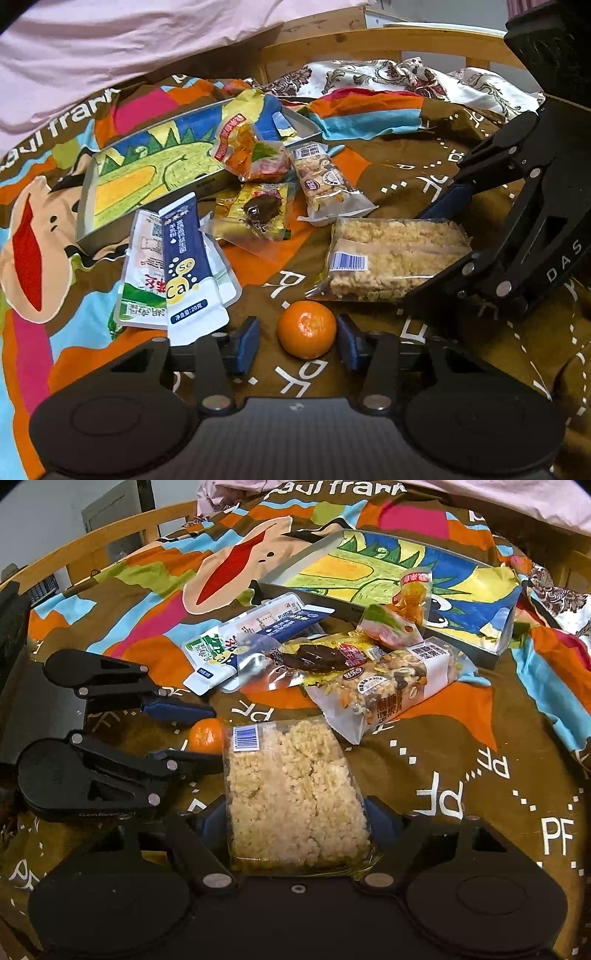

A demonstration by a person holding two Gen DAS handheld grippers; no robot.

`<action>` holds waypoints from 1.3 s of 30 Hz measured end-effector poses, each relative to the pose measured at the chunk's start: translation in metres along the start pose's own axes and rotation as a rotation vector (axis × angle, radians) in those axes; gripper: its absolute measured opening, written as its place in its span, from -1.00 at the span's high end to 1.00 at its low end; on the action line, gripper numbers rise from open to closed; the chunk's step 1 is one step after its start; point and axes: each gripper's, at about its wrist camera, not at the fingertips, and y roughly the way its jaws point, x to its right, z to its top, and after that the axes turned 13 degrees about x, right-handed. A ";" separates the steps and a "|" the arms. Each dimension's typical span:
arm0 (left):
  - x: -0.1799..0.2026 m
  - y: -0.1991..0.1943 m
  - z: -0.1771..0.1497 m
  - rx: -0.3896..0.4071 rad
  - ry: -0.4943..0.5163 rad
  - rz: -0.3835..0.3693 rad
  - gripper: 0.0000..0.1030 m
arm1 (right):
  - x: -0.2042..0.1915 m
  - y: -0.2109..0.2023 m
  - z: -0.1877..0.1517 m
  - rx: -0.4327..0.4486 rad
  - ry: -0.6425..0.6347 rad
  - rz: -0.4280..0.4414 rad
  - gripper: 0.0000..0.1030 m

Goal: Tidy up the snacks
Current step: 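Grasp the clear rice crispy pack with right tool while left tool grasps the mandarin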

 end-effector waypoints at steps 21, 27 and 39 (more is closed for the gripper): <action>0.016 -0.010 0.003 -0.016 -0.006 0.124 0.30 | -0.019 -0.009 -0.004 0.059 -0.133 -0.047 -0.48; 0.007 -0.023 0.009 -0.036 -0.089 0.214 0.30 | -0.040 -0.020 -0.006 0.117 -0.269 -0.083 -0.47; 0.011 -0.052 0.026 0.018 -0.152 0.291 0.30 | -0.054 -0.036 -0.006 0.256 -0.391 -0.194 -0.46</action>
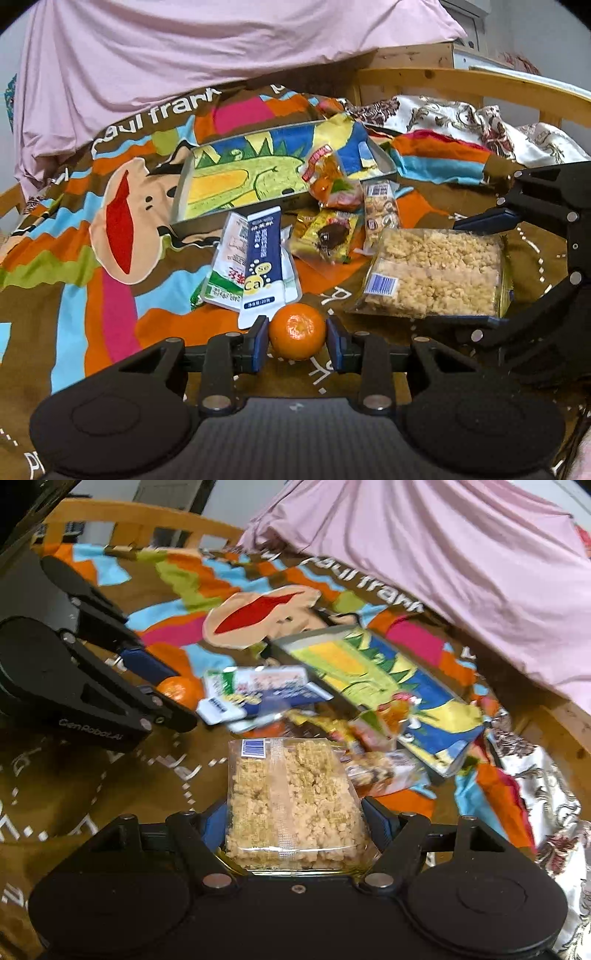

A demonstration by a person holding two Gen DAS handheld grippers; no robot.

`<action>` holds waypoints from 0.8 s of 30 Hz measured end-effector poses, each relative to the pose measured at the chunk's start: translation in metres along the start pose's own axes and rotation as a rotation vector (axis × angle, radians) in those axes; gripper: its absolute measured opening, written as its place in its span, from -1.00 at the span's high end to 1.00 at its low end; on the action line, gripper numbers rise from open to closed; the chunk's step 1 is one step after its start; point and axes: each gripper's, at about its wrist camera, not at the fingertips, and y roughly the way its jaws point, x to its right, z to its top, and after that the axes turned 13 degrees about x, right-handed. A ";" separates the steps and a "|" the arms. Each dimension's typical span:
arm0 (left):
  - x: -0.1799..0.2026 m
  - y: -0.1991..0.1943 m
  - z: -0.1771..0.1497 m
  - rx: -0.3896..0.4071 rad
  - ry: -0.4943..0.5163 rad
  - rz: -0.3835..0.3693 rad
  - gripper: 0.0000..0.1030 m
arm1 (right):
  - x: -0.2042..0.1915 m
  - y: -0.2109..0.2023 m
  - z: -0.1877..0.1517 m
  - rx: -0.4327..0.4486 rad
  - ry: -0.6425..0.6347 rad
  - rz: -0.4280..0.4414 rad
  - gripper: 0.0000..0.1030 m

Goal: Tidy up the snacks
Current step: 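Grasp the clear rice crispy pack with right tool while left tool grasps the mandarin, then lift and carry the mandarin and rice crispy pack over the dinosaur tray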

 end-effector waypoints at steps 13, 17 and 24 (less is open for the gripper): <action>-0.008 0.007 0.030 0.060 -0.064 0.034 0.30 | 0.035 -0.003 0.007 0.092 0.120 -0.152 -0.47; -0.008 0.010 0.039 0.076 -0.070 0.037 0.30 | 0.041 -0.003 0.008 0.106 0.144 -0.173 -0.47; -0.009 0.020 0.056 0.093 -0.065 0.051 0.30 | 0.050 0.000 0.015 0.143 0.176 -0.215 -0.47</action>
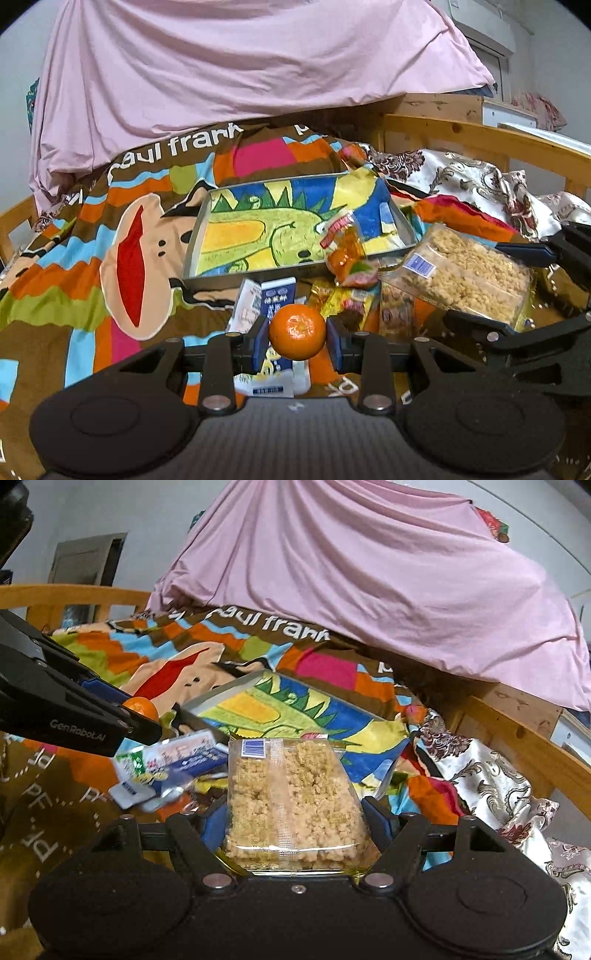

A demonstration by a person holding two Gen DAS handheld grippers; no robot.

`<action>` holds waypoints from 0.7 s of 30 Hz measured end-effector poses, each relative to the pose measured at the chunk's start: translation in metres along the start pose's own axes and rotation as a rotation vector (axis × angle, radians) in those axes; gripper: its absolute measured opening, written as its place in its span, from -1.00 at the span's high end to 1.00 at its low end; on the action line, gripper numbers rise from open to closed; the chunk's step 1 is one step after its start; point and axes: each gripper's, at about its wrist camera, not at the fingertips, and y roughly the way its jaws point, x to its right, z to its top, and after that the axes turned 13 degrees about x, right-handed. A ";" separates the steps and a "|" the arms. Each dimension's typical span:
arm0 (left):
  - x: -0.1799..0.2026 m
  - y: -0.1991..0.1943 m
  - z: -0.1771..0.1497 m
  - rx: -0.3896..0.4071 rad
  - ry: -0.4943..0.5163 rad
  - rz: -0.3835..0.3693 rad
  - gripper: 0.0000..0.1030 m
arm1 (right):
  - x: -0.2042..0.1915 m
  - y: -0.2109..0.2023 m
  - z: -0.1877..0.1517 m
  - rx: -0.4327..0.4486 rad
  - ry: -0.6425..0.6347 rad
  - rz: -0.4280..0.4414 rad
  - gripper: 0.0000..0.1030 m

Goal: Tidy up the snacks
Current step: 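Lift and carry the mandarin and rice crispy pack over the dinosaur tray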

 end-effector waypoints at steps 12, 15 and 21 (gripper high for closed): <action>-0.006 0.037 0.037 0.020 0.020 0.083 0.30 | 0.029 0.054 0.016 0.112 0.105 -0.092 -0.47; -0.007 0.051 0.045 0.018 0.015 0.103 0.30 | 0.035 0.072 0.016 0.128 0.132 -0.112 -0.47; -0.007 0.079 0.055 0.019 0.032 0.126 0.30 | 0.041 0.102 0.012 0.140 0.136 -0.125 -0.47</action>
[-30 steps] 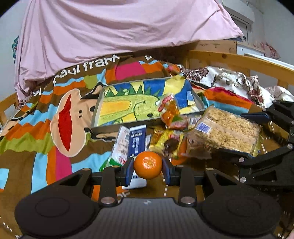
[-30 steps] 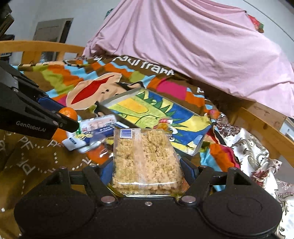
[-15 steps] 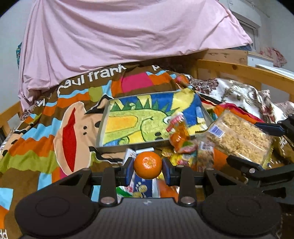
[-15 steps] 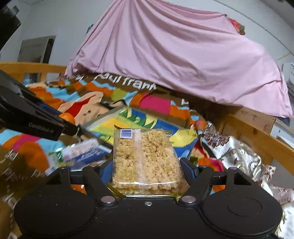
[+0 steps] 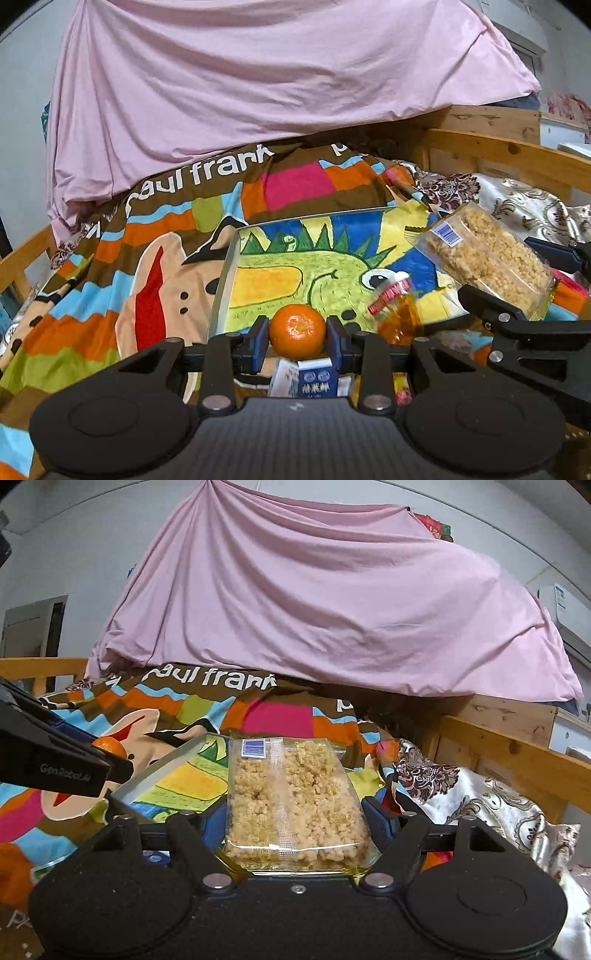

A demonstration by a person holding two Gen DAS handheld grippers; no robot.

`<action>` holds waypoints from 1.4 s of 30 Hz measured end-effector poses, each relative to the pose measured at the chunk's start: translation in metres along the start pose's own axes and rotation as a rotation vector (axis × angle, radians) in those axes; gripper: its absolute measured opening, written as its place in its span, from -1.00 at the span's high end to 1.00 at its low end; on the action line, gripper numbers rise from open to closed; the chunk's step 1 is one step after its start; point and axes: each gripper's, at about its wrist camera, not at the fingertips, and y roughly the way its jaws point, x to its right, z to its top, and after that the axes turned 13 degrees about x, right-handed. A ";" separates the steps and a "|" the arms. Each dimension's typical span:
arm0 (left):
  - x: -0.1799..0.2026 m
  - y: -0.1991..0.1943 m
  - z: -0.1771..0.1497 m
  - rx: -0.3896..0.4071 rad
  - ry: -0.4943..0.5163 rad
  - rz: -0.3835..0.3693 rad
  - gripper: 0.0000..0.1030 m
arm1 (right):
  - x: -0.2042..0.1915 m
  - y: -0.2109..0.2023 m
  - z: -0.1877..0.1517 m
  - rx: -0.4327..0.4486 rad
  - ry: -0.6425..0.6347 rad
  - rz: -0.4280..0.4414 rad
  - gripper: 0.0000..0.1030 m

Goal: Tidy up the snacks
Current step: 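Lift and carry the mandarin and rice crispy pack over the dinosaur tray, then lower the mandarin into the dinosaur tray and open the left tool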

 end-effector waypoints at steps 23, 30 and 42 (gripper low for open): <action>0.011 0.164 -0.007 -0.104 -0.086 -0.020 0.30 | 0.054 0.116 -0.043 -0.043 0.059 -0.019 -0.47; 0.007 0.197 -0.016 -0.154 -0.107 -0.009 0.29 | 0.034 0.142 -0.059 -0.125 0.007 0.048 -0.47; 0.010 0.210 -0.039 -0.210 -0.107 0.003 0.29 | 0.033 0.155 -0.075 -0.219 0.057 0.059 -0.48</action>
